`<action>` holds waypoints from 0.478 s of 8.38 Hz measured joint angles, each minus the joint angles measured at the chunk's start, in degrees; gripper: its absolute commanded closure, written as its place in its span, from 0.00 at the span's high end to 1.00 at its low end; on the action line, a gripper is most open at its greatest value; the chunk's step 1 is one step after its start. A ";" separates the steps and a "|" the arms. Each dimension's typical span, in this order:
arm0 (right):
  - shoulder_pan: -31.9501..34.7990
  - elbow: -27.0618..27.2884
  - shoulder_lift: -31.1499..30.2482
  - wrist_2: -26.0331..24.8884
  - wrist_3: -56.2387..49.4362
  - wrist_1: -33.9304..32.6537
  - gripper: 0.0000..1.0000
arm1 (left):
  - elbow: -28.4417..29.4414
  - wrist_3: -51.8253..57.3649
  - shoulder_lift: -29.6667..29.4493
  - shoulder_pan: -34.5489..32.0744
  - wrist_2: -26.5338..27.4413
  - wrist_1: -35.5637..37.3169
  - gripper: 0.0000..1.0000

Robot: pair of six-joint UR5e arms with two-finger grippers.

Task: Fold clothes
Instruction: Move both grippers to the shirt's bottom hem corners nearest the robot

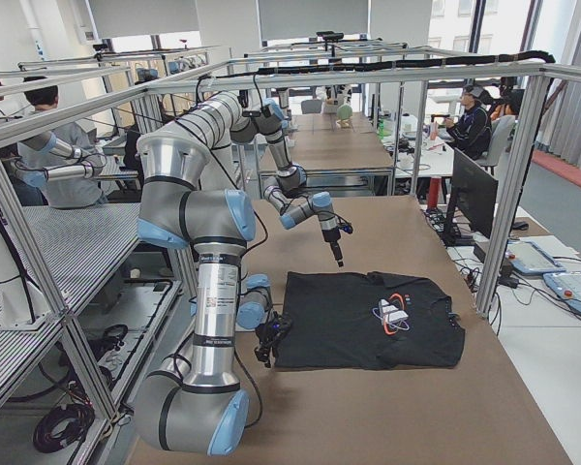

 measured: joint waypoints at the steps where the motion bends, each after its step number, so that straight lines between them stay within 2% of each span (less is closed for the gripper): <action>1: 0.08 -0.64 0.14 -0.03 -0.60 0.00 0.58 | -0.21 0.00 0.07 0.06 0.04 0.31 0.93; 2: 0.32 -1.20 0.15 -0.04 -1.27 0.00 0.43 | -0.32 0.00 0.10 0.08 0.06 0.47 0.93; 3: 0.50 -1.45 0.16 -0.05 -2.10 0.00 0.03 | -0.36 0.00 0.12 0.10 0.06 0.58 0.93; 4: 0.59 -1.54 0.20 -0.04 -2.65 0.00 0.00 | -0.38 0.00 0.13 0.11 0.07 0.64 0.93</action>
